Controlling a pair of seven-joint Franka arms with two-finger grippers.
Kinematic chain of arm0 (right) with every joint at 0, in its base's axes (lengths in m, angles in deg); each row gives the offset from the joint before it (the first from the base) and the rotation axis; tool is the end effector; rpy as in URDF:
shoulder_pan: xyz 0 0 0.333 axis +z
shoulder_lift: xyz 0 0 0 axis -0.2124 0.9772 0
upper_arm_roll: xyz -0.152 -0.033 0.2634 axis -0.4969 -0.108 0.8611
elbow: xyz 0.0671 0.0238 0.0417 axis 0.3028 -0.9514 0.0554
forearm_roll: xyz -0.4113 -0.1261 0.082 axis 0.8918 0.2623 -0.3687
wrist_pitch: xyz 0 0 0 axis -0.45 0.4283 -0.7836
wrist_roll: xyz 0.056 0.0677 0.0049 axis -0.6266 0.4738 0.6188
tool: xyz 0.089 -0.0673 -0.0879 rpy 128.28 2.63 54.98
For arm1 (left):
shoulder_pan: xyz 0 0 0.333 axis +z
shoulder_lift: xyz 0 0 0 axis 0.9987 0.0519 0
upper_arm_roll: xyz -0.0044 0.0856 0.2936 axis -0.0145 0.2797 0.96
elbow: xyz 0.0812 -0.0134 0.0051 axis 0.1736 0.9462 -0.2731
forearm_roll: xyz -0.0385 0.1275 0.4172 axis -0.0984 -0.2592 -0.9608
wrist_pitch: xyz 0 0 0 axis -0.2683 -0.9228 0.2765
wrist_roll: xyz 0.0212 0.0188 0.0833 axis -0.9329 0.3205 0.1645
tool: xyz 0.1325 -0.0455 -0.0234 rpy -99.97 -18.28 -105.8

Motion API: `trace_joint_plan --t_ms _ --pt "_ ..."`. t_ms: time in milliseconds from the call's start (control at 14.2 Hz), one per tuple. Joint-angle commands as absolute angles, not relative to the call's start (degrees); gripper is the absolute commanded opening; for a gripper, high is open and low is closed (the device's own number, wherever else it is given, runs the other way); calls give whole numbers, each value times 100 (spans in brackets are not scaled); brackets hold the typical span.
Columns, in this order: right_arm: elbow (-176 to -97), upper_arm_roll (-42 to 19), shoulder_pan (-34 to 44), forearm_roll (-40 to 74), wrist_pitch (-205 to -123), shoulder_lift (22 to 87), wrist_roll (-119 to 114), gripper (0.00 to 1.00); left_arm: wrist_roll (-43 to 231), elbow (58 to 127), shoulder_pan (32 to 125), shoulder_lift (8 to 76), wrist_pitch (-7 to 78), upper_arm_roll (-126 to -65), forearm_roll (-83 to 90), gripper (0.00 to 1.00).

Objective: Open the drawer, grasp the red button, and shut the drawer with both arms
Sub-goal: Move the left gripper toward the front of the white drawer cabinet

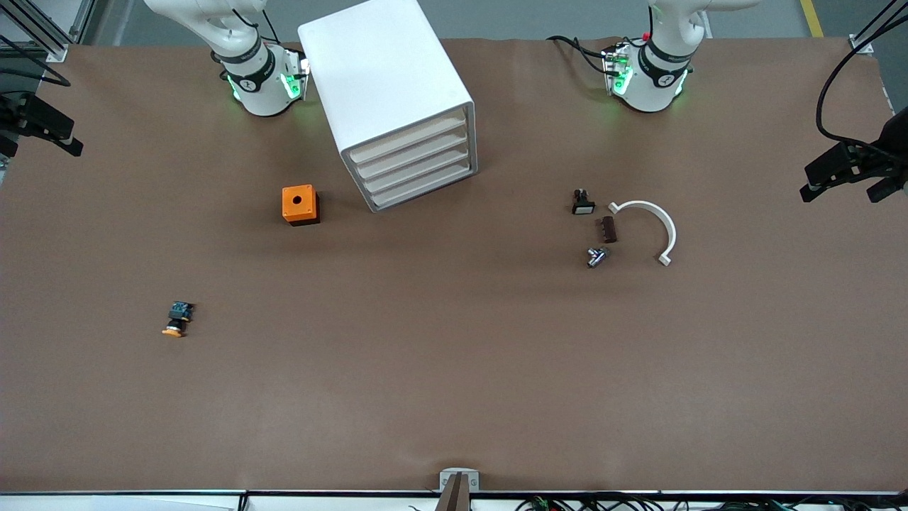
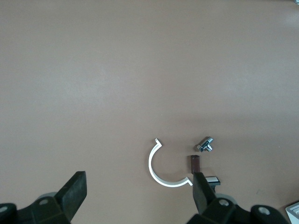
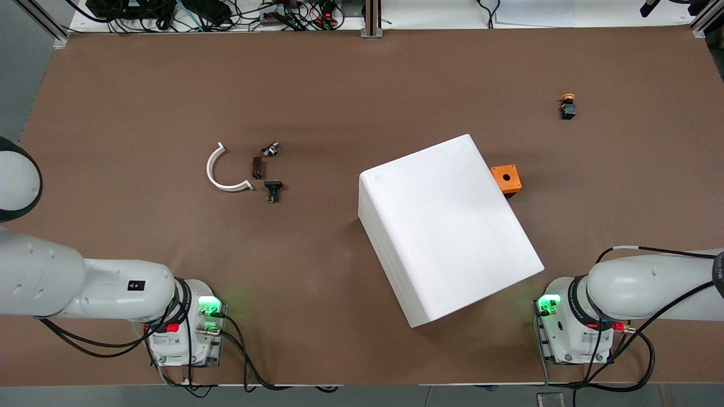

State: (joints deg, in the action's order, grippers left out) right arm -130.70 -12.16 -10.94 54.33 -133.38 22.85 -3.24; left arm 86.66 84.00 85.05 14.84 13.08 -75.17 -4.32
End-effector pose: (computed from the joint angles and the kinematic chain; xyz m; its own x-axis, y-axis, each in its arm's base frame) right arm 0.5478 -0.0481 0.6236 1.0000 -0.0072 -0.0033 -0.0073 -0.9999 -0.0091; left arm 0.6044 -0.0027 0.5964 0.9955 -0.0170 0.0934 -0.0190 -0.9996 0.0213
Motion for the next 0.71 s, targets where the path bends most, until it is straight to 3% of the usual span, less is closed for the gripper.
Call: trace_joint_plan --t_ms 0,635 --pt "-13204 -1214 -1103 5492 -13349 2142 -281 100 8712 8403 8474 1468 1368 -7521 -524 100" --pt "-13196 -1214 -1103 5492 -13358 2160 -281 100 8695 8368 8553 1740 1359 -7504 -489 100"
